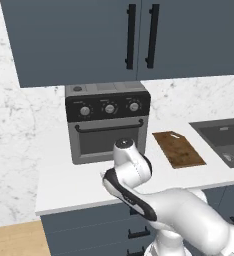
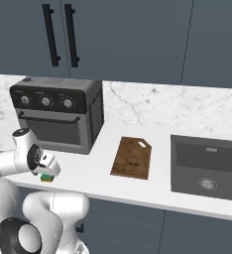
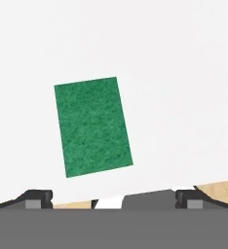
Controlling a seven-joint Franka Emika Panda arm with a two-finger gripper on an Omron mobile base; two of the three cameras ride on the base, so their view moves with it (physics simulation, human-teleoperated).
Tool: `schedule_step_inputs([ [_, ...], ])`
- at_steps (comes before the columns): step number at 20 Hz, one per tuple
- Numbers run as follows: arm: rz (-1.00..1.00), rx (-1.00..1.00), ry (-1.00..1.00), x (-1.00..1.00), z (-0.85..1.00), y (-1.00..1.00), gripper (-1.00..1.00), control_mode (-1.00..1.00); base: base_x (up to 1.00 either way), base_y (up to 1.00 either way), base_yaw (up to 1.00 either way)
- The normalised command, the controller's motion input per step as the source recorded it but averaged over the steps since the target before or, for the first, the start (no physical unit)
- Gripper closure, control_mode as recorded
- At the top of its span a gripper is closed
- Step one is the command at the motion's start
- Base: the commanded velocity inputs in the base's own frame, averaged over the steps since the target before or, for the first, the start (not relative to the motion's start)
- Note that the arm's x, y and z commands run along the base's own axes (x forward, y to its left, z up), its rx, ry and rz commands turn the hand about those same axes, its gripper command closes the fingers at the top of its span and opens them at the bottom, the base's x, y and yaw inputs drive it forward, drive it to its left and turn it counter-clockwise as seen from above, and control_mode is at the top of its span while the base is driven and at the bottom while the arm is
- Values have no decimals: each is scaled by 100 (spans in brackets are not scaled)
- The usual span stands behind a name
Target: Pick up the sponge from the counter and clean the cutting board by briefly scrubbing or pressing down on the cutting board. Once finished, release the sponge.
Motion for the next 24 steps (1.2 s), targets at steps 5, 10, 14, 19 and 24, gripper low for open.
schedule_step_inputs([
  [5,0,1,0,27,0,-1,-100,-100,0,0,0],
  [10,0,0,0,22,-8,0,-100,-100,0,0,0],
  [14,0,0,0,8,-9,0,-100,-100,0,0,0],
  [19,0,0,0,0,-4,0,-100,-100,0,0,0],
  [24,0,0,0,0,-13,0,-100,-100,0,0,0],
])
